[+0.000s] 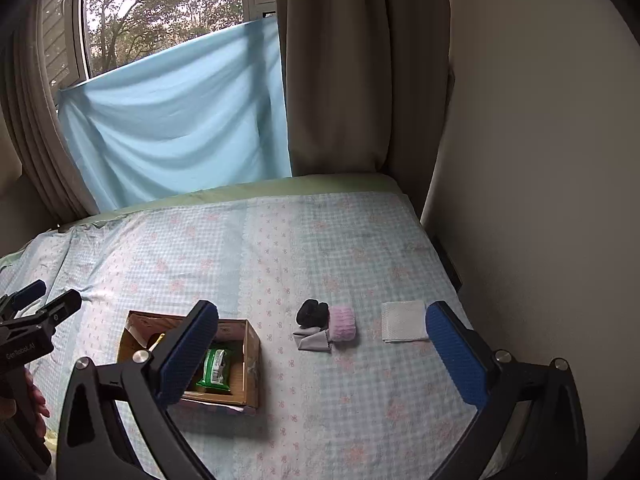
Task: Organize soft objects
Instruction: 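Pull both tools back away from the box, then grasp the black socks with the left tool while the right tool grasps the white cloth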
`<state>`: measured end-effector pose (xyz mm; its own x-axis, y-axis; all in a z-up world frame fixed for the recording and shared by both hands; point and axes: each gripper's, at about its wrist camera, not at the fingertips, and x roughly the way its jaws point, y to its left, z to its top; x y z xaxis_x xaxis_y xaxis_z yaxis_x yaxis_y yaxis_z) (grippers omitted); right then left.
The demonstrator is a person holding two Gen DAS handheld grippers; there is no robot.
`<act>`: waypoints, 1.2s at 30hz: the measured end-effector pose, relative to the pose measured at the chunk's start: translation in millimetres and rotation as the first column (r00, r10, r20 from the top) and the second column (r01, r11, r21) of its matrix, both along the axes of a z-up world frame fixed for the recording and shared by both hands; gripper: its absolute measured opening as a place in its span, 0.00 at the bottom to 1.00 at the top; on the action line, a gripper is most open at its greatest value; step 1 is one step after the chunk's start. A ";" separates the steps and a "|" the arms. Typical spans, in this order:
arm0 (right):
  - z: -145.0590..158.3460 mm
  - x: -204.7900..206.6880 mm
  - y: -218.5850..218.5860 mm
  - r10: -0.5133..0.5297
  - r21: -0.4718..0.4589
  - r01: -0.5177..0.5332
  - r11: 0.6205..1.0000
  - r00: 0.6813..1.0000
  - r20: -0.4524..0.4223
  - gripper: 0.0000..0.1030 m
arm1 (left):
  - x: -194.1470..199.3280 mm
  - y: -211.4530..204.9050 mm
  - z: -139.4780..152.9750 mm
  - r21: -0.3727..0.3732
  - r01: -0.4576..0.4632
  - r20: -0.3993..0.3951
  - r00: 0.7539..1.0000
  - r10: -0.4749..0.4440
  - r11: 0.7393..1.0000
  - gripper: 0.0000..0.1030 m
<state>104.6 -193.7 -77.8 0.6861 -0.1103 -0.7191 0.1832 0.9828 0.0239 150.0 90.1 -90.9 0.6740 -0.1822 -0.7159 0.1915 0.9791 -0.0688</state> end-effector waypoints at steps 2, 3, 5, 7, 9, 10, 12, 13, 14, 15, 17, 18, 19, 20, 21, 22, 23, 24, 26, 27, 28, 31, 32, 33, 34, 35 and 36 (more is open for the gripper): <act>-10.7 6.7 -25.7 0.011 0.013 -0.011 1.000 1.000 -0.007 1.00 | 3.3 -23.3 -4.4 -0.010 -0.020 0.002 1.000 0.020 1.000 1.00; -16.7 10.5 -38.8 0.016 0.015 -0.015 1.000 1.000 -0.013 1.00 | 5.3 -35.4 -7.8 -0.011 -0.027 0.002 1.000 0.027 1.000 1.00; -30.3 20.2 -61.4 0.023 0.010 -0.022 1.000 0.999 -0.033 1.00 | 13.2 -60.0 -17.2 -0.004 -0.035 -0.006 0.999 0.035 0.999 1.00; -44.7 30.9 -82.1 0.026 0.009 -0.026 1.000 0.998 -0.056 1.00 | 23.2 -84.7 -30.3 -0.004 -0.032 -0.027 0.999 0.032 0.999 1.00; -60.4 41.9 -99.7 0.028 0.011 -0.027 1.000 0.996 -0.082 1.00 | 34.4 -106.4 -45.2 -0.015 -0.021 -0.057 0.998 0.020 1.000 1.00; -68.3 46.7 -107.7 0.027 0.013 -0.026 1.000 0.995 -0.091 1.00 | 40.2 -116.6 -53.4 -0.015 -0.016 -0.069 0.997 0.015 1.000 1.00; -85.6 55.8 -123.2 0.021 0.021 -0.019 1.000 0.994 -0.110 1.00 | 53.8 -137.1 -71.7 -0.005 0.003 -0.099 0.995 -0.003 1.000 1.00; -94.8 60.2 -130.1 0.015 0.025 -0.012 1.000 0.993 -0.117 1.00 | 60.6 -147.0 -81.5 0.005 0.013 -0.111 0.994 -0.012 1.000 1.00; -104.1 64.0 -136.5 0.009 0.027 -0.005 1.000 0.992 -0.123 1.00 | 67.5 -156.3 -91.8 0.016 0.025 -0.125 0.992 -0.023 1.000 1.00; -114.0 68.2 -142.4 0.003 0.031 0.001 1.000 0.991 -0.132 1.00 | 74.4 -165.1 -102.4 0.025 0.037 -0.141 0.989 -0.033 0.999 1.00; -134.3 77.4 -154.4 -0.013 0.037 0.018 0.999 0.989 -0.147 1.00 | 87.9 -181.5 -124.1 0.034 0.060 -0.174 0.983 -0.053 0.998 1.00; -144.7 81.4 -159.8 -0.018 0.042 0.025 0.999 0.988 -0.155 1.00 | 95.1 -189.6 -135.2 0.037 0.072 -0.193 0.979 -0.063 0.997 1.00; -155.5 85.7 -165.3 -0.022 0.048 0.030 0.998 0.986 -0.167 1.00 | 102.2 -196.6 -146.4 0.040 0.083 -0.210 0.975 -0.073 0.996 1.00; -166.2 90.0 -171.2 -0.026 0.050 0.035 0.998 0.984 -0.174 1.00 | 108.7 -203.7 -157.9 0.045 0.096 -0.223 0.971 -0.084 0.994 1.00; -176.9 94.1 -175.6 -0.028 0.049 0.038 0.998 0.983 -0.183 1.00 | 114.6 -211.6 -170.1 0.052 0.111 -0.236 0.967 -0.096 0.992 1.00; -188.5 98.9 -180.2 -0.029 0.049 0.039 0.998 0.981 -0.194 1.00 | 120.9 -218.2 -182.9 0.062 0.125 -0.252 0.962 -0.106 0.990 1.00; -200.2 103.3 -184.0 -0.029 0.049 0.040 0.998 0.979 -0.200 1.00 | 127.5 -225.1 -195.7 0.072 0.137 -0.268 0.957 -0.114 0.988 1.00; -212.5 107.7 -188.0 -0.030 0.049 0.041 0.998 0.978 -0.207 1.00 | 133.6 -231.8 -208.1 0.079 0.149 -0.286 0.951 -0.121 0.986 1.00; -238.5 116.0 -193.9 -0.031 0.055 0.044 0.998 0.974 -0.226 1.00 | 146.3 -243.7 -233.1 0.086 0.169 -0.315 0.939 -0.134 0.982 0.99; -252.1 120.2 -195.4 -0.031 0.058 0.045 0.997 0.971 -0.235 1.00 | 152.5 -248.9 -245.2 0.092 0.177 -0.328 0.935 -0.138 0.980 0.99; -264.8 124.0 -196.8 -0.031 0.060 0.047 0.997 0.969 -0.246 1.00 | 158.2 -253.1 -257.3 0.098 0.184 -0.340 0.930 -0.140 0.978 0.99; -300.2 133.9 -197.9 -0.034 0.053 0.050 0.997 0.961 -0.273 1.00 | 174.4 -262.6 -293.8 0.110 0.196 -0.379 0.915 -0.141 0.974 0.94; -311.3 136.2 -198.5 -0.037 0.052 0.054 0.997 0.959 -0.280 1.00 | 178.8 -264.1 -304.3 0.111 0.198 -0.391 0.909 -0.140 0.974 0.93; -321.4 138.4 -198.7 -0.040 0.053 0.057 0.997 0.957 -0.287 1.00 | 182.5 -265.4 -313.6 0.111 0.200 -0.403 0.905 -0.140 0.973 0.92; -329.7 140.1 -198.8 -0.045 0.052 0.062 0.997 0.955 -0.293 1.00 | 186.1 -266.2 -322.6 0.112 0.204 -0.412 0.900 -0.141 0.973 0.92; -338.1 142.1 -199.6 -0.050 0.049 0.067 0.997 0.953 -0.299 1.00 | 188.8 -266.7 -331.0 0.115 0.207 -0.419 0.897 -0.141 0.972 0.91; -344.7 143.5 -199.8 -0.054 0.045 0.071 0.996 0.951 -0.304 1.00 | 191.2 -266.9 -337.9 0.117 0.209 -0.427 0.893 -0.141 0.971 0.91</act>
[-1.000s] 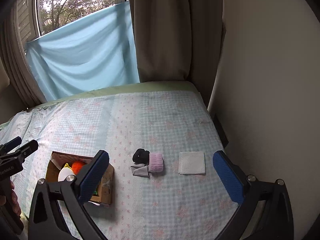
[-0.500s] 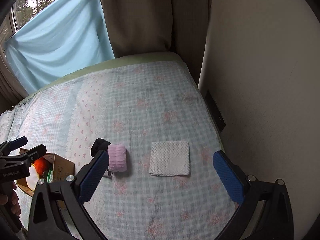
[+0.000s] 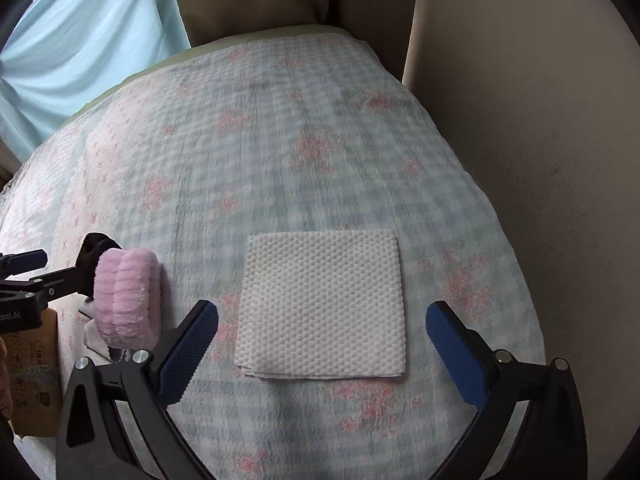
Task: Organize soft objects
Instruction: 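Grasp the black socks with the left tool while the right tool grasps the white cloth, then lift and carry the black socks and white cloth toward the box with both tools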
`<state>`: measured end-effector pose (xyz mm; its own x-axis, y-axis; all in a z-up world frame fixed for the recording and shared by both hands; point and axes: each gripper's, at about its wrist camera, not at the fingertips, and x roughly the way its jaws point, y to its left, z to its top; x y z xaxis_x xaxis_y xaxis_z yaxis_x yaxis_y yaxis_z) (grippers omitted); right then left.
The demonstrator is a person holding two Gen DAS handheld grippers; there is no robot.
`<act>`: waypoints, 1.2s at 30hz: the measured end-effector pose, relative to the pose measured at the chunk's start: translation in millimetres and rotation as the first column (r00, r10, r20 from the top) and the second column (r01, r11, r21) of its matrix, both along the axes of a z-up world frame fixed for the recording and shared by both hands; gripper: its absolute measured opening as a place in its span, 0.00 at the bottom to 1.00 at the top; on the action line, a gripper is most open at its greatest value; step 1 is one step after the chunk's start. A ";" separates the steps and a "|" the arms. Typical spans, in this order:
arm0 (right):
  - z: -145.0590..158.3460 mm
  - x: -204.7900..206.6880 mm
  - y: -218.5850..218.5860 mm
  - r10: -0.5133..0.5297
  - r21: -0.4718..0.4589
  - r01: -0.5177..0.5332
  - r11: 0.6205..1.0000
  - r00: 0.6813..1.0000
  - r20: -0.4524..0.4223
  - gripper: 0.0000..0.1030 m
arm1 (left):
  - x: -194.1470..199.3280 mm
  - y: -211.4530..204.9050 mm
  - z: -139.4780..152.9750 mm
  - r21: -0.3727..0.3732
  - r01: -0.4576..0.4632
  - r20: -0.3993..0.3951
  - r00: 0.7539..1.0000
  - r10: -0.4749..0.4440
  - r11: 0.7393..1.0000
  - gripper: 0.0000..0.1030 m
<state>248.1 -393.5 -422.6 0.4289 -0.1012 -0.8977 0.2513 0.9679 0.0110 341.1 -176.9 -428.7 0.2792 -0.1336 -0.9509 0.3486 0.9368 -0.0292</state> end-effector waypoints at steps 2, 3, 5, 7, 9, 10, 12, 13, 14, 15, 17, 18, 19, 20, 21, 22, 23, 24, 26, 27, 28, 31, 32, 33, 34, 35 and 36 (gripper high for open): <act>-11.2 3.2 0.5 -0.004 -0.009 0.004 1.000 1.000 -0.011 1.00 | 4.4 -1.8 -12.9 0.003 0.004 -0.014 1.000 -0.004 1.000 0.90; -16.1 4.9 0.7 -0.004 -0.012 0.004 1.000 1.000 -0.016 1.00 | 6.2 -2.7 -18.2 0.005 0.006 -0.020 1.000 -0.006 1.000 0.89; -23.2 7.5 2.3 0.001 -0.017 -0.001 1.000 1.000 -0.026 1.00 | 9.4 -4.3 -25.4 0.004 0.012 -0.030 0.999 -0.012 1.000 0.89; -28.5 9.6 4.7 0.005 -0.033 -0.006 0.999 0.999 -0.039 1.00 | 11.2 -5.8 -29.1 0.004 0.017 -0.030 0.999 -0.017 1.000 0.88; -32.4 11.2 5.8 0.005 -0.045 -0.007 0.999 0.999 -0.049 0.98 | 13.3 -8.0 -30.7 -0.002 0.024 -0.025 0.999 -0.024 1.000 0.79; -33.5 11.1 6.1 0.002 -0.052 -0.005 0.999 0.999 -0.049 0.97 | 15.0 -9.2 -31.6 -0.007 0.029 -0.024 0.999 -0.029 1.000 0.69; -34.8 12.4 5.8 0.000 -0.048 -0.002 0.999 0.999 -0.046 0.88 | 17.6 -12.9 -33.8 -0.016 0.041 -0.031 0.999 -0.041 0.999 0.52; -34.2 12.5 5.7 -0.002 -0.049 0.000 0.999 0.999 -0.043 0.86 | 18.8 -14.6 -35.3 -0.022 0.046 -0.040 0.998 -0.047 0.999 0.37; -33.0 12.7 6.2 -0.002 -0.055 0.000 0.998 0.999 -0.041 0.79 | 20.3 -15.5 -36.8 -0.033 0.050 -0.051 0.997 -0.052 0.998 0.32; -31.6 14.2 7.4 0.001 -0.064 -0.003 0.998 0.999 -0.039 0.69 | 22.2 -16.2 -38.4 -0.046 0.051 -0.064 0.997 -0.053 0.998 0.28; -27.5 15.9 10.3 0.012 -0.078 -0.014 0.997 0.999 -0.034 0.53 | 25.7 -16.3 -39.4 -0.062 0.050 -0.077 0.996 -0.055 0.997 0.24; -26.2 17.6 12.4 0.021 -0.082 -0.024 0.996 0.999 -0.035 0.46 | 26.6 -15.9 -38.1 -0.065 0.050 -0.073 0.996 -0.055 0.997 0.22; -25.1 19.0 14.5 0.029 -0.087 -0.033 0.996 0.999 -0.038 0.43 | 27.5 -15.2 -36.7 -0.070 0.049 -0.070 0.996 -0.054 0.996 0.20; -23.3 19.1 17.1 0.036 -0.091 -0.039 0.995 0.999 -0.039 0.36 | 28.4 -14.0 -35.1 -0.077 0.045 -0.070 0.996 -0.051 0.996 0.19; -22.5 19.9 18.4 0.041 -0.087 -0.044 0.995 0.998 -0.040 0.31 | 30.2 -12.1 -33.6 -0.085 0.039 -0.071 0.996 -0.045 0.996 0.18; -21.8 21.0 19.4 0.042 -0.087 -0.045 0.995 0.998 -0.040 0.29 | 32.3 -9.4 -31.7 -0.092 0.031 -0.071 0.997 -0.038 0.995 0.18; -20.7 21.5 19.7 0.041 -0.086 -0.044 0.995 0.998 -0.038 0.25 | 33.7 -7.2 -30.0 -0.097 0.023 -0.071 0.997 -0.030 0.995 0.17; -19.6 21.7 19.3 0.040 -0.080 -0.042 0.996 0.999 -0.035 0.21 | 33.2 -5.9 -28.3 -0.102 0.015 -0.070 0.997 -0.023 0.995 0.17; -17.7 22.6 18.1 0.033 -0.072 -0.035 0.997 0.999 -0.031 0.19 | 33.9 -2.1 -24.7 -0.109 0.001 -0.068 0.998 -0.009 0.994 0.17; -16.0 22.1 17.5 0.032 -0.069 -0.033 0.997 0.999 -0.028 0.17 | 34.3 -0.4 -22.7 -0.113 -0.005 -0.066 0.998 -0.003 0.994 0.17; -14.2 21.5 17.6 0.032 -0.068 -0.033 0.997 0.999 -0.026 0.17 | 34.7 2.1 -20.2 -0.117 -0.009 -0.064 0.998 0.002 0.993 0.17; -6.7 21.9 18.1 0.034 -0.068 -0.035 0.997 0.999 -0.013 0.17 | 33.9 4.0 -12.1 -0.121 -0.015 -0.050 0.999 0.009 0.993 0.17; -3.2 21.8 18.2 0.034 -0.068 -0.035 0.997 0.999 -0.007 0.17 | 33.4 4.4 -8.7 -0.123 -0.017 -0.045 0.999 0.011 0.992 0.17; 1.0 21.1 18.3 0.033 -0.068 -0.033 0.997 0.999 -0.001 0.17 | 31.0 6.9 -4.7 -0.125 -0.018 -0.038 0.999 0.013 0.992 0.17; 5.9 20.4 18.6 0.032 -0.068 -0.032 0.997 0.999 0.006 0.17 | 32.4 5.1 -1.6 -0.127 -0.020 -0.032 0.999 0.016 0.992 0.17; 11.0 19.9 18.7 0.031 -0.070 -0.030 0.997 0.999 0.013 0.17 | 32.1 5.1 3.0 -0.131 -0.022 -0.028 0.999 0.019 0.991 0.17; 17.0 19.1 18.9 0.030 -0.070 -0.028 0.997 0.999 0.021 0.16 | 30.1 5.8 7.9 -0.135 -0.025 -0.024 0.999 0.022 0.990 0.17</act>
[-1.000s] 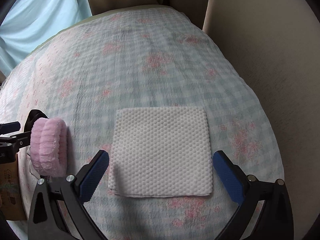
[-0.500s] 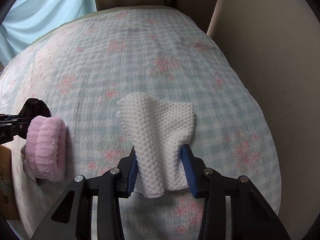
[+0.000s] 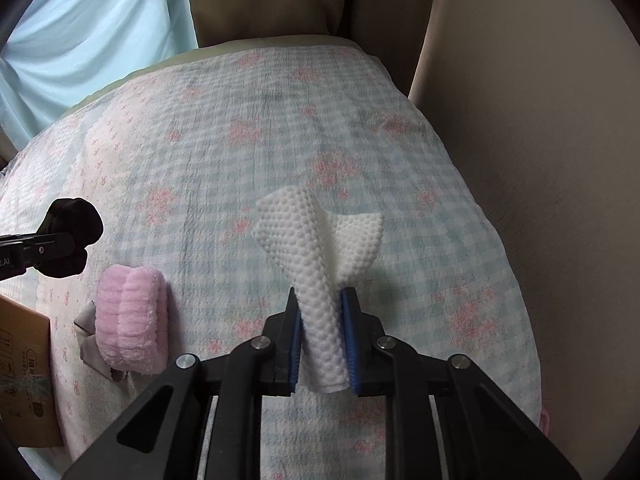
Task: Organize soft objects
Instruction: 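Lift and carry the black socks and white cloth toward the box with both tools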
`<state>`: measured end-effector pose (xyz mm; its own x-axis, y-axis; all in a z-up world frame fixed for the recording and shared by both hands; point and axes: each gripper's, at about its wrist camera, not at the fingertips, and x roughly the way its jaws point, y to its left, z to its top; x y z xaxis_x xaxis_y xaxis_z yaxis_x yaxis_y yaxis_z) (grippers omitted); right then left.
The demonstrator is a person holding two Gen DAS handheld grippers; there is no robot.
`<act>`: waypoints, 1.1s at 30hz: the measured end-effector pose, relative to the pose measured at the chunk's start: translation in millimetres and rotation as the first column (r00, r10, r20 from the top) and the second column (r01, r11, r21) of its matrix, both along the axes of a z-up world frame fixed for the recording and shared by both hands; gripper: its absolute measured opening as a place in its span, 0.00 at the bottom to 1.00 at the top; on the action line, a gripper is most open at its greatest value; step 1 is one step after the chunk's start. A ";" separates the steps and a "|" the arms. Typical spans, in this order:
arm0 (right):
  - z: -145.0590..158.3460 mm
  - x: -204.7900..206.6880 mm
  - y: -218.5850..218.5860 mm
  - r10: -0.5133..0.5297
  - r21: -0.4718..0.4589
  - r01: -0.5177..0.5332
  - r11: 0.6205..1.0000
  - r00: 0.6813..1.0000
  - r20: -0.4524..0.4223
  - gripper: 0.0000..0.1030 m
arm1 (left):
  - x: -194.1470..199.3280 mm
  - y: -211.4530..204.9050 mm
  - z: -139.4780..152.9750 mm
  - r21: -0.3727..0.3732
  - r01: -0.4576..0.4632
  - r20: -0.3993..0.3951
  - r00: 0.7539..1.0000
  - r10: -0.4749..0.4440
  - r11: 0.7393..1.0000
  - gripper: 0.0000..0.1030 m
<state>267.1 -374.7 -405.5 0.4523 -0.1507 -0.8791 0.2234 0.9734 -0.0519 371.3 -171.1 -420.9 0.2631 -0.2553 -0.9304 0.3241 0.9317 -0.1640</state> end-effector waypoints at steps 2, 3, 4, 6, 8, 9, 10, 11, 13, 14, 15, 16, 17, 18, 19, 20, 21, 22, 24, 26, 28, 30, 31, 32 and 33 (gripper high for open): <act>13.4 -2.1 0.4 -0.003 0.002 0.003 1.000 1.000 0.015 0.16 | -3.3 0.8 11.9 -0.007 -0.005 0.011 1.000 0.005 1.000 0.17; 21.3 -4.2 0.8 -0.003 0.001 0.003 1.000 1.000 0.025 0.16 | -4.6 1.0 18.3 -0.010 -0.007 0.018 1.000 0.008 1.000 0.17; 29.6 -6.0 1.7 -0.002 0.001 0.002 1.000 0.999 0.033 0.16 | -6.6 1.9 25.3 -0.013 -0.010 0.025 1.000 0.011 1.000 0.17; 47.5 -9.7 4.1 0.001 -0.001 -0.001 1.000 0.999 0.051 0.16 | -12.2 5.1 41.3 -0.020 -0.016 0.039 0.999 0.017 1.000 0.17; 66.9 -13.7 7.2 0.006 0.000 -0.006 1.000 0.998 0.066 0.16 | -17.9 7.9 59.3 -0.030 -0.023 0.056 0.998 0.024 0.999 0.17; 77.2 -15.7 9.2 0.009 0.000 -0.010 1.000 0.997 0.074 0.16 | -22.8 9.5 69.3 -0.035 -0.026 0.064 0.998 0.028 0.999 0.17; 87.6 -18.5 11.9 0.014 0.000 -0.014 1.000 0.997 0.082 0.16 | -27.3 11.8 78.8 -0.037 -0.029 0.075 0.997 0.032 0.999 0.17; 97.8 -21.5 15.0 0.020 0.000 -0.020 1.000 0.996 0.088 0.16 | -32.1 13.9 88.4 -0.040 -0.032 0.084 0.996 0.035 0.999 0.17; 118.5 -28.4 22.1 0.030 0.000 -0.031 1.000 0.994 0.103 0.16 | -41.6 18.5 107.6 -0.048 -0.039 0.101 0.994 0.043 0.998 0.17; 128.7 -32.2 25.8 0.036 0.004 -0.036 0.999 0.993 0.109 0.16 | -47.2 21.4 117.6 -0.053 -0.042 0.110 0.993 0.048 0.998 0.17; 138.8 -36.0 30.0 0.041 0.007 -0.042 0.999 0.993 0.114 0.16 | -52.8 24.4 127.5 -0.058 -0.046 0.119 0.992 0.053 0.997 0.17; 148.7 -39.6 33.9 0.045 0.009 -0.046 0.999 0.992 0.120 0.16 | -59.1 27.9 137.4 -0.063 -0.052 0.126 0.990 0.059 0.997 0.17; 158.2 -43.3 37.8 0.051 0.014 -0.053 0.999 0.991 0.126 0.16 | -65.3 31.7 147.1 -0.068 -0.058 0.134 0.989 0.067 0.996 0.17; 167.3 -46.0 42.1 0.057 0.019 -0.060 0.998 0.990 0.131 0.16 | -71.0 34.8 156.0 -0.074 -0.066 0.143 0.987 0.076 0.995 0.17; 176.5 -49.6 47.0 0.063 0.021 -0.067 0.998 0.989 0.136 0.16 | -76.9 38.1 165.4 -0.083 -0.072 0.151 0.985 0.084 0.994 0.17; 185.6 -53.8 52.6 0.072 0.024 -0.076 0.997 0.987 0.142 0.16 | -83.1 41.9 174.3 -0.089 -0.079 0.158 0.983 0.093 0.993 0.17; 194.1 -57.5 58.6 0.083 0.026 -0.088 0.996 0.986 0.146 0.16 | -88.9 45.6 182.9 -0.093 -0.087 0.165 0.981 0.101 0.992 0.17; 202.8 -60.6 65.6 0.095 0.028 -0.100 0.995 0.984 0.150 0.16 | -94.8 50.4 192.1 -0.099 -0.094 0.173 0.979 0.110 0.991 0.17; 220.0 -68.0 81.9 0.127 0.026 -0.133 0.991 0.978 0.164 0.16 | -107.0 60.4 208.7 -0.109 -0.109 0.187 0.974 0.129 0.988 0.17; 235.8 -73.3 99.2 0.162 0.028 -0.170 0.985 0.971 0.178 0.16 | -120.9 72.3 224.3 -0.116 -0.127 0.201 0.968 0.149 0.985 0.17; 248.2 -77.2 117.5 0.201 0.031 -0.210 0.977 0.962 0.187 0.16 | -133.7 85.6 237.6 -0.121 -0.150 0.211 0.962 0.173 0.981 0.17; 258.1 -79.9 136.6 0.233 0.045 -0.246 0.968 0.953 0.195 0.16 | -145.0 101.3 248.1 -0.121 -0.177 0.220 0.955 0.201 0.977 0.17; 262.0 -80.6 146.5 0.251 0.052 -0.266 0.963 0.948 0.197 0.16 | -150.5 109.9 252.7 -0.121 -0.194 0.221 0.951 0.217 0.974 0.17; 265.4 -81.5 156.3 0.269 0.058 -0.286 0.957 0.942 0.199 0.17 | -155.6 118.7 256.6 -0.122 -0.210 0.221 0.947 0.232 0.970 0.17; 268.1 -82.1 166.5 0.288 0.065 -0.307 0.950 0.936 0.202 0.17 | -160.5 128.0 259.6 -0.120 -0.224 0.221 0.944 0.246 0.967 0.17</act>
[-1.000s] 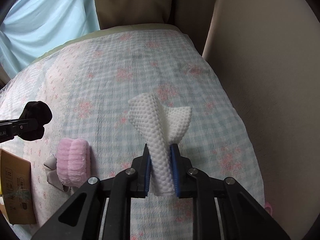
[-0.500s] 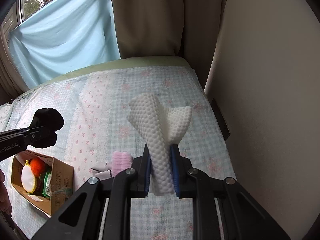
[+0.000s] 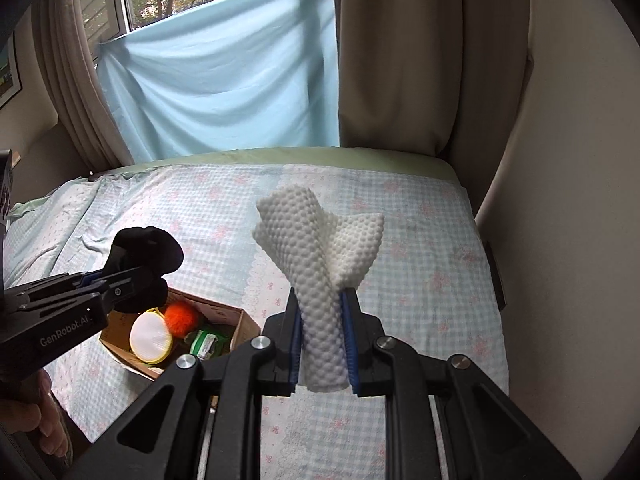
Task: Organize soft objects
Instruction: 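Lift and carry the black socks and white cloth toward the box with both tools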
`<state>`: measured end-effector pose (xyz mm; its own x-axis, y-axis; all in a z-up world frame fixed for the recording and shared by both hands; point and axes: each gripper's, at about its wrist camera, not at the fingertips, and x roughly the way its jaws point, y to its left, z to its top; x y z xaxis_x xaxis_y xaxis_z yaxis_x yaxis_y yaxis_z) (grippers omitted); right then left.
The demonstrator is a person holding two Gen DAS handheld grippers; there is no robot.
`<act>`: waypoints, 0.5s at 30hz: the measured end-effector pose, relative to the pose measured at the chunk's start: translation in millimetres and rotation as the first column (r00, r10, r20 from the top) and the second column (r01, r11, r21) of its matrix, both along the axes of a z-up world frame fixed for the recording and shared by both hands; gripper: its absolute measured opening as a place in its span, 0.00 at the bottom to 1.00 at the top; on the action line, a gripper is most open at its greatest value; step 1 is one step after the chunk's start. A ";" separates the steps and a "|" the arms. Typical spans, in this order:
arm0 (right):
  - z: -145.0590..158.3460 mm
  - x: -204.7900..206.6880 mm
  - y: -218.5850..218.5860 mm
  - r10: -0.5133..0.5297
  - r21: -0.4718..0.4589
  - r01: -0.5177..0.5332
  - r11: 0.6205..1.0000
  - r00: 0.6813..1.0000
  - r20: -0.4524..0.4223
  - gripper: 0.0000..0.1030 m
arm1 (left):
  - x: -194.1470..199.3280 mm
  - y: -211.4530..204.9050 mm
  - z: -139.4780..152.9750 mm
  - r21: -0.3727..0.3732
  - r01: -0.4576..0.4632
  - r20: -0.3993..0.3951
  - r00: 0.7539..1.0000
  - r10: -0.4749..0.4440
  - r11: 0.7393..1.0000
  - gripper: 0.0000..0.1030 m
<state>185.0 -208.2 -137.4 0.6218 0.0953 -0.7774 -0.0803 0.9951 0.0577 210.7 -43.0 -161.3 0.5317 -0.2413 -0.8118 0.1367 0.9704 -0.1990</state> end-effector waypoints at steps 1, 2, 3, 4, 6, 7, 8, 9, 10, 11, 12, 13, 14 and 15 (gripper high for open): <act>2.4 -1.6 12.5 0.023 0.006 -0.023 1.000 1.000 0.000 0.17 | -4.6 9.1 2.8 0.004 -0.015 -0.001 1.000 0.015 1.000 0.17; 4.0 -2.1 23.6 0.044 0.010 -0.044 0.999 0.999 -0.001 0.16 | -9.2 18.2 5.5 0.009 -0.031 -0.001 1.000 0.031 0.999 0.17; 4.5 -3.1 34.6 0.065 0.012 -0.065 0.998 0.998 -0.002 0.17 | -13.3 27.1 7.0 0.014 -0.045 -0.002 0.999 0.045 0.999 0.17; 4.4 -3.5 46.1 0.085 0.013 -0.085 0.996 0.996 -0.007 0.17 | -16.3 35.8 7.1 0.018 -0.058 -0.005 0.998 0.058 0.998 0.17; 2.2 -3.6 67.6 0.120 0.018 -0.119 0.993 0.993 -0.021 0.17 | -21.2 54.8 5.3 0.030 -0.083 -0.011 0.996 0.083 0.996 0.17; -0.9 -3.0 78.2 0.134 0.023 -0.133 0.991 0.990 -0.034 0.17 | -23.7 64.4 3.0 0.033 -0.094 -0.016 0.995 0.095 0.995 0.17; -4.1 -2.1 88.4 0.146 0.028 -0.145 0.989 0.988 -0.050 0.17 | -25.6 74.0 0.9 0.030 -0.105 -0.024 0.994 0.106 0.994 0.17; -7.5 -1.3 98.5 0.155 0.035 -0.153 0.988 0.986 -0.064 0.16 | -26.9 85.3 -2.5 0.025 -0.117 -0.033 0.993 0.117 0.993 0.17; -11.2 -0.2 108.2 0.163 0.042 -0.160 0.986 0.984 -0.078 0.16 | -28.0 95.9 -5.0 0.020 -0.128 -0.041 0.991 0.128 0.992 0.17; -15.2 0.5 118.2 0.169 0.043 -0.166 0.985 0.981 -0.093 0.16 | -28.5 107.1 -8.0 0.018 -0.136 -0.050 0.989 0.137 0.990 0.17; -19.4 1.8 128.2 0.172 0.045 -0.168 0.985 0.979 -0.106 0.16 | -28.6 117.1 -11.5 0.018 -0.141 -0.058 0.988 0.142 0.990 0.17; -24.3 4.7 136.5 0.173 0.050 -0.168 0.985 0.978 -0.118 0.16 | -28.3 127.2 -15.3 0.018 -0.144 -0.067 0.987 0.145 0.989 0.17; -29.5 8.9 142.8 0.169 0.053 -0.164 0.985 0.977 -0.133 0.16 | -27.4 137.2 -20.3 0.021 -0.145 -0.076 0.986 0.146 0.989 0.17; -34.9 11.9 151.1 0.161 0.056 -0.154 0.986 0.976 -0.148 0.16 | -26.0 146.0 -24.4 0.025 -0.141 -0.085 0.986 0.143 0.990 0.17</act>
<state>196.9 -57.1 -172.3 0.4715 0.2189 -0.8543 -0.2229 0.9668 0.1248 184.8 102.9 -185.7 0.4874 -0.1525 -0.8597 -0.0195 0.9825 -0.1853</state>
